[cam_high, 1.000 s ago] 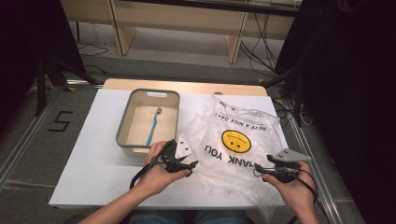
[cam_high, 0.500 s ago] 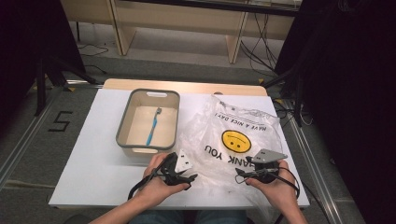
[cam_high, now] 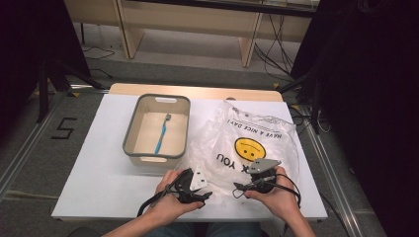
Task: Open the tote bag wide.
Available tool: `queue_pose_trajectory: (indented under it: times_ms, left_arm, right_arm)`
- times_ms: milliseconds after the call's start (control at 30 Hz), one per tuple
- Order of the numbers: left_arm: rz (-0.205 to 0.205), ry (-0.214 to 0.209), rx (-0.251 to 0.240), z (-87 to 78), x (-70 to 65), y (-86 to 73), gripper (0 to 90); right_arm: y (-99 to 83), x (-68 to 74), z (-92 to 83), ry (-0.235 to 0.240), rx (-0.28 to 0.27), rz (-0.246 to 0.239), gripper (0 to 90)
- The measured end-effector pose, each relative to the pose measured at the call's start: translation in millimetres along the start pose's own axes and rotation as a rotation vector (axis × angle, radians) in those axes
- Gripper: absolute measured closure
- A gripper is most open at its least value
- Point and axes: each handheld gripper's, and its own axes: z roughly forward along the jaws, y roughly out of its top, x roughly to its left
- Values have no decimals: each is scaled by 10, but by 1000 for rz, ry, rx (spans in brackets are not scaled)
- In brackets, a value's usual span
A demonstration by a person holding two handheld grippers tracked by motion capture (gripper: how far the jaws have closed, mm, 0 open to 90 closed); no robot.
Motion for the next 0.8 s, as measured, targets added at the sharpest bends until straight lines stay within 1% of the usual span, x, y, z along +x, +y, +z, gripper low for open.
queue_pose_trajectory:
  times_ms: [67, 300, 400, 500, 567, 667, 767, 800]
  left_arm:
    - [2, 2, 3, 3, 2, -3, 429]
    - [4, 0, 9, 21, -3, -15, 428]
    - [6, -1, 10, 19, -7, -14, 428]
    - [6, 0, 10, 24, -6, -15, 428]
    - [3, 0, 10, 30, -8, -17, 428]
    - [5, 0, 12, 37, -14, -18, 428]
    - [8, -3, 15, 37, -15, -19, 427]
    - [8, -3, 16, 37, -14, -20, 427]
  right_arm:
    - [12, 10, 35, 6, 4, -9, 361]
    - [53, 50, 117, 13, 47, -61, 347]
    - [81, 76, 108, 0, 80, -72, 345]
    - [117, 97, 73, -18, 83, -89, 343]
    - [141, 109, 59, -22, 94, -114, 337]
    - [156, 115, 98, -22, 102, -131, 333]
    - [141, 112, 171, -28, 127, -158, 367]
    - [128, 99, 196, -27, 137, -160, 434]
